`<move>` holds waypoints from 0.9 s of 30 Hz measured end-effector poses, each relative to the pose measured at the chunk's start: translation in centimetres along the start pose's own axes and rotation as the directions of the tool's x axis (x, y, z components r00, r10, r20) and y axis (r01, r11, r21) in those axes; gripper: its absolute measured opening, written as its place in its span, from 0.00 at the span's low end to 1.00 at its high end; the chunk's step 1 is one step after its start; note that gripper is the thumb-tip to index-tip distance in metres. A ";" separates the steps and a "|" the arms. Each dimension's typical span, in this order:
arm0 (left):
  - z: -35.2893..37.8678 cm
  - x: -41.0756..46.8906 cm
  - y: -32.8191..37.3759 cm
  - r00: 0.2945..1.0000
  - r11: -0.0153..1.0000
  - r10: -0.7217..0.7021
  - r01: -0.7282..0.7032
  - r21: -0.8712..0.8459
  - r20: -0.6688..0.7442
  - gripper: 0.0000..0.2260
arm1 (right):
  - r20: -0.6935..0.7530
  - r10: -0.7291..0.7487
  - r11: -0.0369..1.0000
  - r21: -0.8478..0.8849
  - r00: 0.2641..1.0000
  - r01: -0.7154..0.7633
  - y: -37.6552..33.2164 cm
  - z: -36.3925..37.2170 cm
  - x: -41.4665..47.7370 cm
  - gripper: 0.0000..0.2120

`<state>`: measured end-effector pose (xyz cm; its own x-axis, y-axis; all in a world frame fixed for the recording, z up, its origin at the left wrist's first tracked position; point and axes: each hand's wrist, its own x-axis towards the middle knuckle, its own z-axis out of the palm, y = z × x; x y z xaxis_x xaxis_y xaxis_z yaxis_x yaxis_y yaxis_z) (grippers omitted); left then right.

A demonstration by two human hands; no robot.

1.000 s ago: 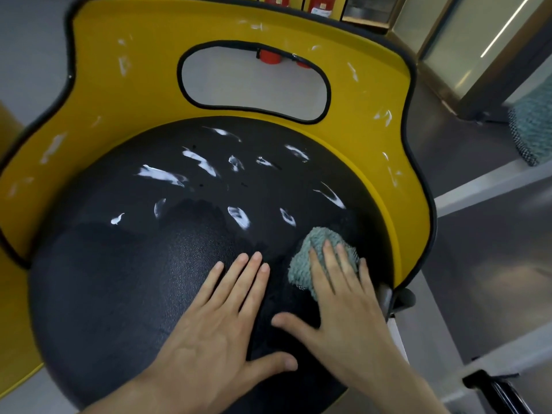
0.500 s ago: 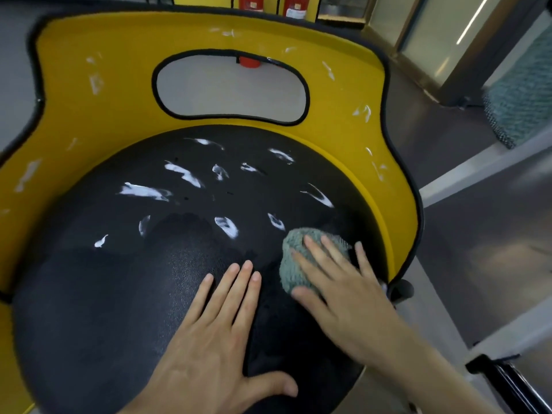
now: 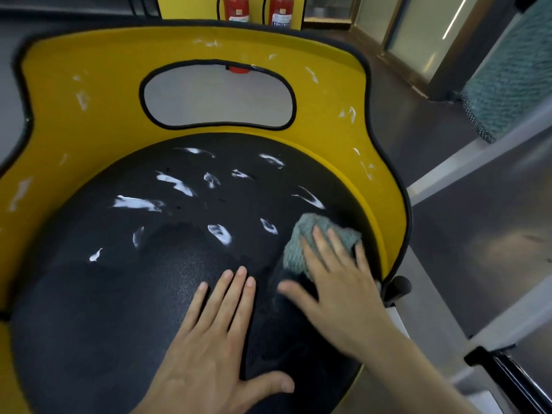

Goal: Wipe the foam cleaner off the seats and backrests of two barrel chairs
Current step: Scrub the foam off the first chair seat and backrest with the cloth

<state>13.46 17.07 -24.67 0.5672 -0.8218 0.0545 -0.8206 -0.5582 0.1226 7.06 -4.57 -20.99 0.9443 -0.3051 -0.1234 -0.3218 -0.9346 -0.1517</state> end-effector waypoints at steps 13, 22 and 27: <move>-1.1 -5.6 -3.1 0.964 0.961 -0.265 0.265 0.085 -0.012 0.51 | 0.103 -0.205 0.976 -0.048 0.973 0.211 -1.3 0.7 -3.0 0.45; -0.4 -6.5 -3.5 0.930 0.932 -0.355 0.361 0.043 -0.099 0.52 | 0.156 -0.248 0.965 -0.042 0.956 0.257 -2.7 1.4 -3.2 0.48; -0.5 -5.8 -3.2 0.926 0.927 -0.367 0.371 0.047 -0.089 0.52 | 0.098 -0.037 0.995 -0.090 0.995 0.045 -0.6 -1.0 0.6 0.53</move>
<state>12.83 23.71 -24.89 0.8323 -0.5464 0.0933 -0.5535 -0.8282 0.0875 7.87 -4.39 -19.98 0.9442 -0.2513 -0.2130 -0.2710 -0.9602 -0.0681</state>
